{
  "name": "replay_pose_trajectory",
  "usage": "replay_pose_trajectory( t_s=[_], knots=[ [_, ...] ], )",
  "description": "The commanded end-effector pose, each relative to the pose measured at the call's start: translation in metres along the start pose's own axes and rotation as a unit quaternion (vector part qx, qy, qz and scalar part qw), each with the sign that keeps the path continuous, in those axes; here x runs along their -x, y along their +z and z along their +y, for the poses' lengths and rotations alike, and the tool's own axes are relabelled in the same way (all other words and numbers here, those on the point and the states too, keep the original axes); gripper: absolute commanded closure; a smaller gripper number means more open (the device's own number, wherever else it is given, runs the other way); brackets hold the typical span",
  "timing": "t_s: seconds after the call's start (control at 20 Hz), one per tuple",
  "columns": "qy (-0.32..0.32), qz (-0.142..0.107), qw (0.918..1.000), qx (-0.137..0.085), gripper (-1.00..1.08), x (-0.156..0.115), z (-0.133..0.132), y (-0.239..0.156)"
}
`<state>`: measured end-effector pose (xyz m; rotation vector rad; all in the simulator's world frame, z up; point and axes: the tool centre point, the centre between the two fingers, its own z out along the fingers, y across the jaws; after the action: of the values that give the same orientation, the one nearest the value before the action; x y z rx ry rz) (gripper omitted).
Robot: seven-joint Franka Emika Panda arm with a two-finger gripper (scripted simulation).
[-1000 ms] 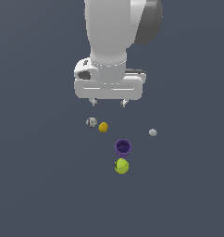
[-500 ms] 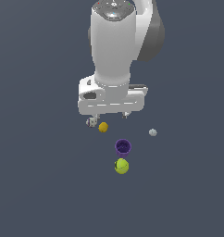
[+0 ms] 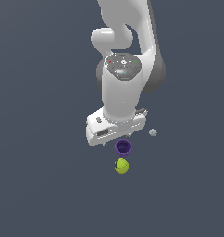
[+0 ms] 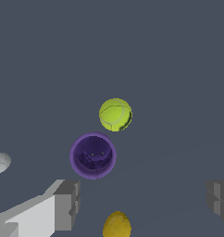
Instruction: Pick up a designated object from a clutter of objects.
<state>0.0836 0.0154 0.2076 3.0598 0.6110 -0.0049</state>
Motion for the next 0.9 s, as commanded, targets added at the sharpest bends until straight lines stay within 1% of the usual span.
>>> replay_pose_trajectory(
  t_s=[0.0, 0.4, 0.65, 0.85],
  knots=[
    [-0.038, 0.001, 0.9993, -0.001, -0.92, -0.013, -0.001, 0.021],
    [-0.135, 0.003, 0.9909, -0.006, -0.92, -0.041, -0.007, 0.08],
    [-0.17, 0.005, 0.9854, -0.008, -0.92, -0.049, -0.01, 0.104],
    [-0.184, 0.005, 0.9828, -0.009, -0.92, -0.053, -0.011, 0.114]
  ],
)
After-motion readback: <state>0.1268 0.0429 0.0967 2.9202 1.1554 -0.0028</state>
